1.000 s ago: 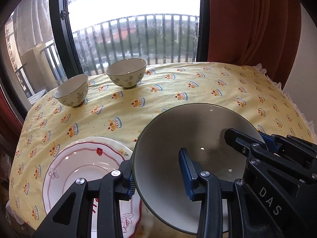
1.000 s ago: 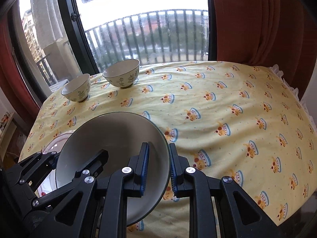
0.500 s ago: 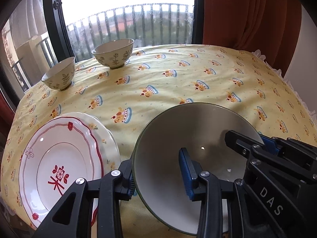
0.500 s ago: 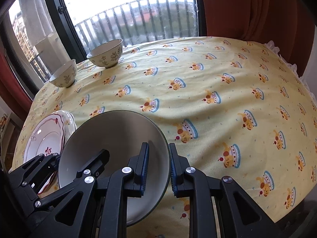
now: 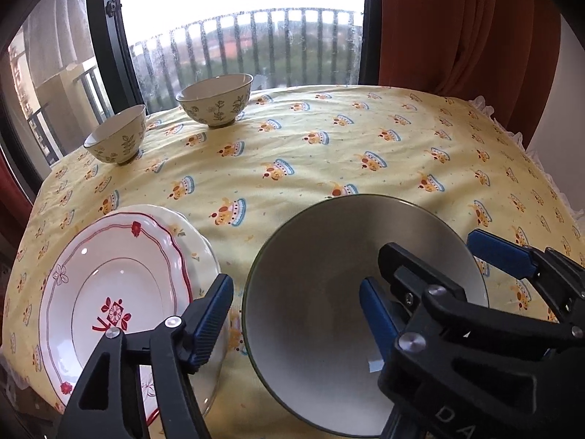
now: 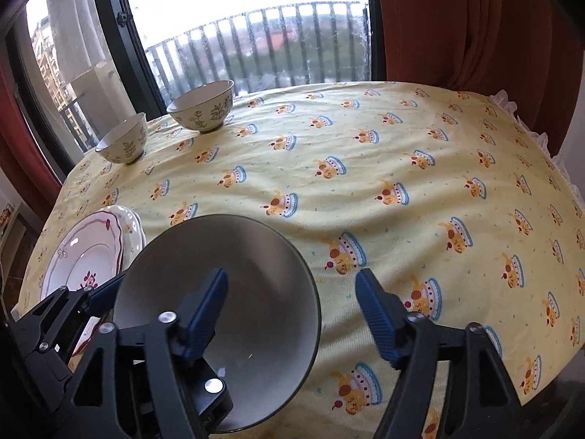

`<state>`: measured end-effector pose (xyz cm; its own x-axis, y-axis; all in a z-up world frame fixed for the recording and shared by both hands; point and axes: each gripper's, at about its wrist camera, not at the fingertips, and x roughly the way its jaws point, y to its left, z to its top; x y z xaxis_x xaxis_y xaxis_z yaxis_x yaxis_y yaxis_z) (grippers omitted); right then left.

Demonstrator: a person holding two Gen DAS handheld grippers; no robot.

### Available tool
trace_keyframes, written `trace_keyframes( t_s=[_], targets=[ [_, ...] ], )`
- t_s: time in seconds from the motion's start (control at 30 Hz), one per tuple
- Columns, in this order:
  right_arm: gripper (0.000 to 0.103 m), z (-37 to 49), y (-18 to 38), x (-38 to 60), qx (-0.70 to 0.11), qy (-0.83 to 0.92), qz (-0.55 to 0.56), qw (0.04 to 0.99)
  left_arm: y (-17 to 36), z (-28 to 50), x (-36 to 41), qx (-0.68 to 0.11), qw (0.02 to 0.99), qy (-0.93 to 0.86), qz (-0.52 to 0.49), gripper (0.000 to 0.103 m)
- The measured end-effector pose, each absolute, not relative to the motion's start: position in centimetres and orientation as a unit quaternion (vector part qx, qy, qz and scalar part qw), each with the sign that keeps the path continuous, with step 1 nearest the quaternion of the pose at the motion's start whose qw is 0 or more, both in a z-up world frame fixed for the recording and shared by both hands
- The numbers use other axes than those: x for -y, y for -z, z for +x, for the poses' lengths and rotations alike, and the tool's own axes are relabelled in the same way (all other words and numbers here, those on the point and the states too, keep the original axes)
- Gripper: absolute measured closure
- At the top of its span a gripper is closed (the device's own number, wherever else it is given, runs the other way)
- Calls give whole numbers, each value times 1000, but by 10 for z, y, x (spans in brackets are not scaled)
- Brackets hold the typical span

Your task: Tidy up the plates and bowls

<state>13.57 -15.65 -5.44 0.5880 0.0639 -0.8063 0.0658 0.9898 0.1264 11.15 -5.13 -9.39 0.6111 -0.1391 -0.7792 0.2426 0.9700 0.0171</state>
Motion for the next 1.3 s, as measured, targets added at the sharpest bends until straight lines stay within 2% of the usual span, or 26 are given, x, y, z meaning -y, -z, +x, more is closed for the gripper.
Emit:
trace_keyframes(
  t_s=[0.13,0.3,1.3],
  targets=[
    [23,135,43,152,-446,-4,65,893,85,111,48,-420,899,107,60,19],
    [23,137,29,143,-434,-9,61,899,73,112,37,-407,906,99,57,16],
    [21,235,-31,33,-398,-50,15,916,16,196,-76,-364,930,42,19,6]
  ],
)
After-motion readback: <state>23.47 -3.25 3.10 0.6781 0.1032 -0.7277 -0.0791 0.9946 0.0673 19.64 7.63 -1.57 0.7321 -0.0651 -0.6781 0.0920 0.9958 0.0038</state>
